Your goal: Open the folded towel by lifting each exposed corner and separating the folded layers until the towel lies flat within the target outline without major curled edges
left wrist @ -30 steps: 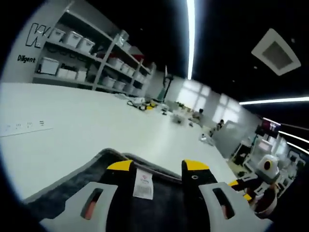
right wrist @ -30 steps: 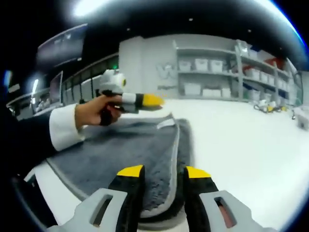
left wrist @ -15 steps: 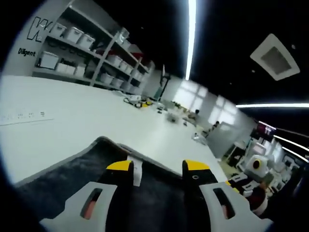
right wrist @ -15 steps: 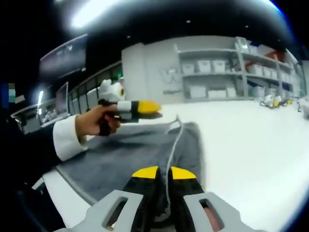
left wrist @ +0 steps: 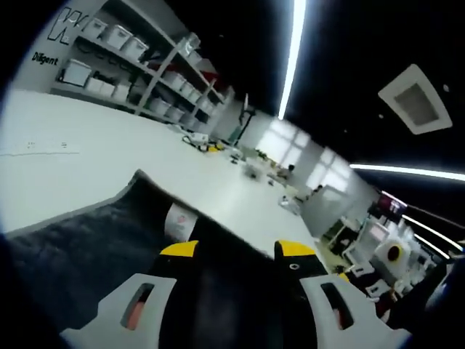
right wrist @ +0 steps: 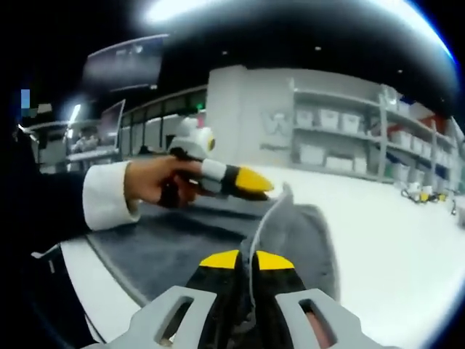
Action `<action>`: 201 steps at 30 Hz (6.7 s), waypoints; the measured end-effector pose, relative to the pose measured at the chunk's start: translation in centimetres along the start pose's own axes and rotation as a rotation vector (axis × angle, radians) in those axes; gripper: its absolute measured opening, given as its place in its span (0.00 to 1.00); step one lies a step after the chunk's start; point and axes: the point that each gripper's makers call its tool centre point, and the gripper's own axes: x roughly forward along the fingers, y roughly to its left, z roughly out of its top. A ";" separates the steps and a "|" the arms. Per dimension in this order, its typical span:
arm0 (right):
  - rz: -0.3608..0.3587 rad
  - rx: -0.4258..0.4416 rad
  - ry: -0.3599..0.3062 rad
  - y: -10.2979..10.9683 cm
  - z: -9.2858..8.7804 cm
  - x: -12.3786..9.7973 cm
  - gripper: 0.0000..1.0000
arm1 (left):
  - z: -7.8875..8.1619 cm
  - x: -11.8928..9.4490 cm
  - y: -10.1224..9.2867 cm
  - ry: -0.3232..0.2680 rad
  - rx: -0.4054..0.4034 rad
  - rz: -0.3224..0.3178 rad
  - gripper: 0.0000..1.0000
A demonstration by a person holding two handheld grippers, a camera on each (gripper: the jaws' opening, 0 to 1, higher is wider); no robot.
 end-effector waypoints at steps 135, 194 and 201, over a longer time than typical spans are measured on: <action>0.396 -0.569 0.049 31.2 1.8 7.3 0.00 | -4.3 -30.2 7.8 0.046 0.275 0.494 0.03; 0.502 -0.480 -0.087 40.9 4.0 11.6 0.00 | -5.9 -41.8 12.8 0.177 0.381 0.838 0.06; 0.513 -0.453 -0.085 41.5 3.9 12.0 0.00 | -6.0 -42.3 13.3 0.183 0.398 0.840 0.10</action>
